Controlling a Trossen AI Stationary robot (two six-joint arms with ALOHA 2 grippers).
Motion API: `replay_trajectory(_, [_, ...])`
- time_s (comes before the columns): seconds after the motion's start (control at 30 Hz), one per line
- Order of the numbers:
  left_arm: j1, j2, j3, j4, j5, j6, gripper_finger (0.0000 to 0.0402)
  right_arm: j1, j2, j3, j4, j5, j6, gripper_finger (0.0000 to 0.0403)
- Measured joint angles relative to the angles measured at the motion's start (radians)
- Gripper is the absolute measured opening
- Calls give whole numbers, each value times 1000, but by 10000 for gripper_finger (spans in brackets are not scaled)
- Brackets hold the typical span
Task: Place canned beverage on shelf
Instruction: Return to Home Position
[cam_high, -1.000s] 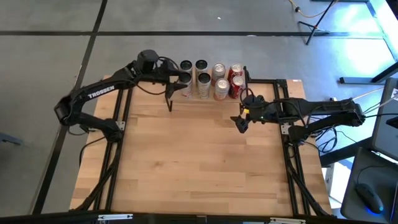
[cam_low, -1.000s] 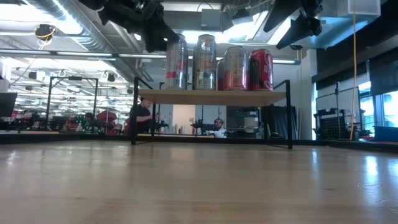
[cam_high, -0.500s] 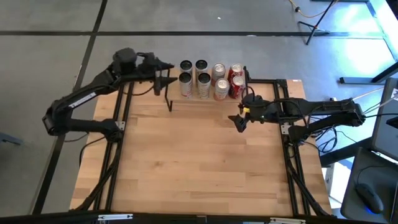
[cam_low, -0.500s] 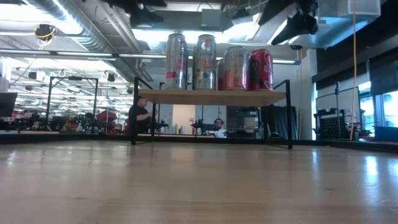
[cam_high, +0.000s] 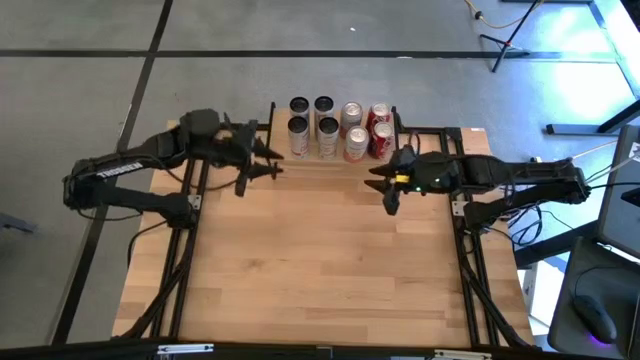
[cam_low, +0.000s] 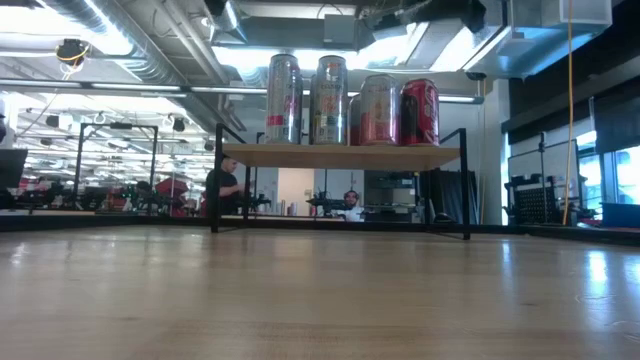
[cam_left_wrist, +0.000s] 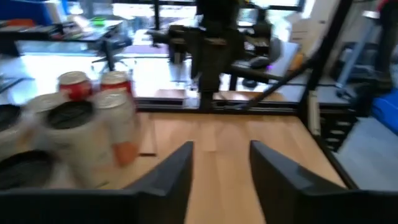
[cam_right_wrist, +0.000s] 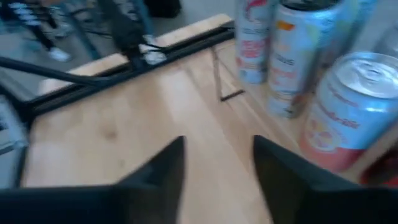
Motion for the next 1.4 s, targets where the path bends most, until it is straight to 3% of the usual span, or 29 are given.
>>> replay_trajectory(0.13, [-80, -42, -115, 86, -13, -26, 75, 0, -50, 0, 13, -46, -40, 49])
replay_trajectory(0.2, [-109, -77, -198, 173, -19, -58, 46, 0, -80, 1, 12, -45, -69, 13])
replay_trajectory(0.33, [-142, -139, -319, 279, -57, -131, 7, -14, -143, -1, 7, -45, -114, 34])
replay_trajectory(0.43, [-150, -168, -351, 288, -73, -126, 5, -14, -198, -26, 16, -89, -120, 44])
replay_trajectory(0.8, [-154, -164, -355, 283, -128, -124, 23, -13, -491, -327, 159, -141, -86, 3])
replay_trajectory(1.03, [-180, -164, -355, 282, -123, -108, 24, -13, -717, -532, 185, -99, -85, 14])
replay_trajectory(1.2, [-198, -159, -355, 205, -121, -148, 24, -13, -780, -562, 180, -102, -31, 17])
replay_trajectory(1.3, [-211, -150, -356, 219, -126, -101, 24, -13, -794, -583, 174, -183, -126, 17])
replay_trajectory(1.4, [-221, -153, -355, 249, -125, -34, 24, -13, -823, -635, 237, -199, -174, 17])
